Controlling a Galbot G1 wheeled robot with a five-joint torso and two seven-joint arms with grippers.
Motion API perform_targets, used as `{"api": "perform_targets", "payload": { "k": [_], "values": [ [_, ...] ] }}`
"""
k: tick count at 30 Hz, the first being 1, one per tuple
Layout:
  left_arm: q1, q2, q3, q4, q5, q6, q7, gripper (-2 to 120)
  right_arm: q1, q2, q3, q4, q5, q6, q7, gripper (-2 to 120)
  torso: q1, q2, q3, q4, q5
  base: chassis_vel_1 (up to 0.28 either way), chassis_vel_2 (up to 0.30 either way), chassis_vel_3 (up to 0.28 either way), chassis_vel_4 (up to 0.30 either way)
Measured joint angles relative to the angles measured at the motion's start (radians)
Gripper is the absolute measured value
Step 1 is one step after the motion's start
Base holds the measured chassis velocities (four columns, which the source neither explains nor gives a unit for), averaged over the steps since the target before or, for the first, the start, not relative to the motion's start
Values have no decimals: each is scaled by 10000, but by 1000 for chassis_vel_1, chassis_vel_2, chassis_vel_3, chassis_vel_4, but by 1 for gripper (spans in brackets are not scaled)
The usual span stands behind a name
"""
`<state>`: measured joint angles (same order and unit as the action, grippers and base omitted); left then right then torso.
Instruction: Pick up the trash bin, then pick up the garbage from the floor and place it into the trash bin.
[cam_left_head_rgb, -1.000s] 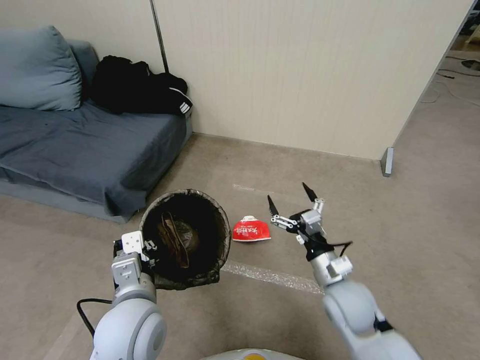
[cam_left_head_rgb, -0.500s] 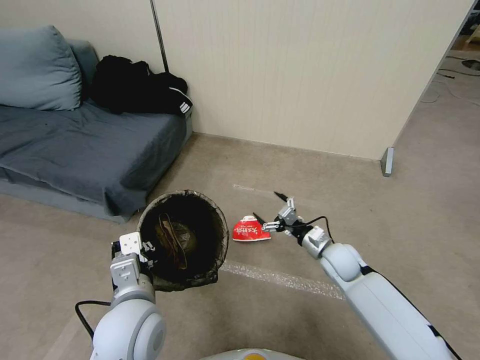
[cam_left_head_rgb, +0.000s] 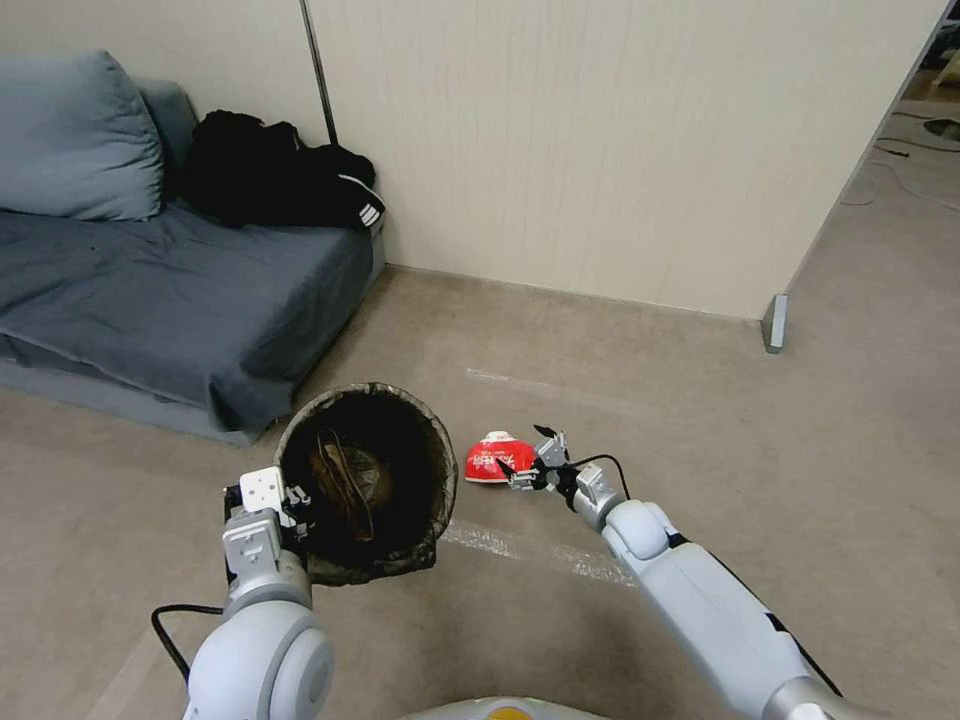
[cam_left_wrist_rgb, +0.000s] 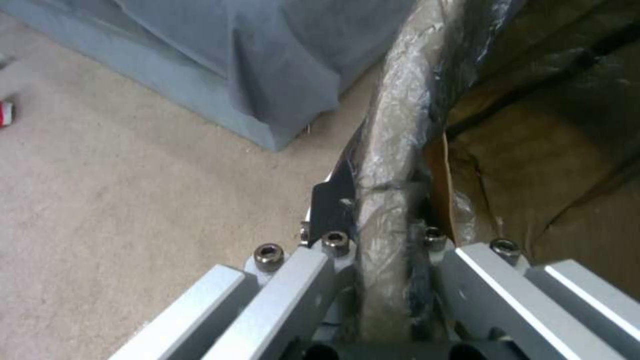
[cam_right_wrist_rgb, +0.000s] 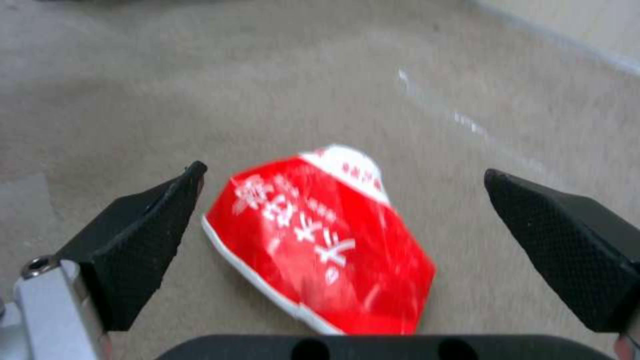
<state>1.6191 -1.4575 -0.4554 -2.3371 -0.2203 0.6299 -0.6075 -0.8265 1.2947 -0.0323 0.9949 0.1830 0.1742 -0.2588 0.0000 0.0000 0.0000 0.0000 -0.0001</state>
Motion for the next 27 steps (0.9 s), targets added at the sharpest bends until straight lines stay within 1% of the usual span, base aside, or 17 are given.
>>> {"api": "perform_targets", "payload": {
  "k": [6, 10, 17, 18, 22, 23, 26, 27],
  "values": [
    [37, 29, 3, -5, 2, -6, -2, 0, 60, 237, 199, -594, 236, -67, 38, 100, 0, 0, 0, 0, 1, 0, 0, 0, 0],
    [57, 23, 14, -15, 16, -8, -6, 0, 60, 289, 242, -737, 479, -133, 43, 100, 0, 1, 0, 0, 0, 0, 0, 0, 0],
    [213, 44, 24, -80, 83, -32, -13, 0, 271, 587, 497, -1691, 1026, -144, 52, 100, 0, 0, 0, -1, 1, 0, 0, 0, 0],
    [213, 44, 24, -80, 83, -32, -13, 0, 271, 587, 497, -1691, 1026, -144, 52, 100, 0, 0, 0, -1, 1, 0, 0, 0, 0],
    [302, 34, 45, -116, 169, -39, -15, 0, 509, 829, 576, -2335, 1231, -178, 114, 100, 0, 0, 0, 0, 2, 0, 0, 0, 0],
    [302, 34, 45, -116, 169, -39, -15, 0, 509, 829, 576, -2335, 1231, -178, 114, 100, 0, 0, 0, 0, 2, 0, 0, 0, 0],
    [363, 31, 45, -138, 213, -40, -15, 0, 803, 1092, 696, -2950, 1303, -165, 174, 100, 0, 0, 0, 0, 1, 0, 0, 0, 0],
    [363, 31, 45, -138, 213, -40, -15, 0, 803, 1092, 696, -2950, 1303, -165, 174, 100, 0, 0, 0, 0, 1, 0, 0, 0, 0]
  ]
}}
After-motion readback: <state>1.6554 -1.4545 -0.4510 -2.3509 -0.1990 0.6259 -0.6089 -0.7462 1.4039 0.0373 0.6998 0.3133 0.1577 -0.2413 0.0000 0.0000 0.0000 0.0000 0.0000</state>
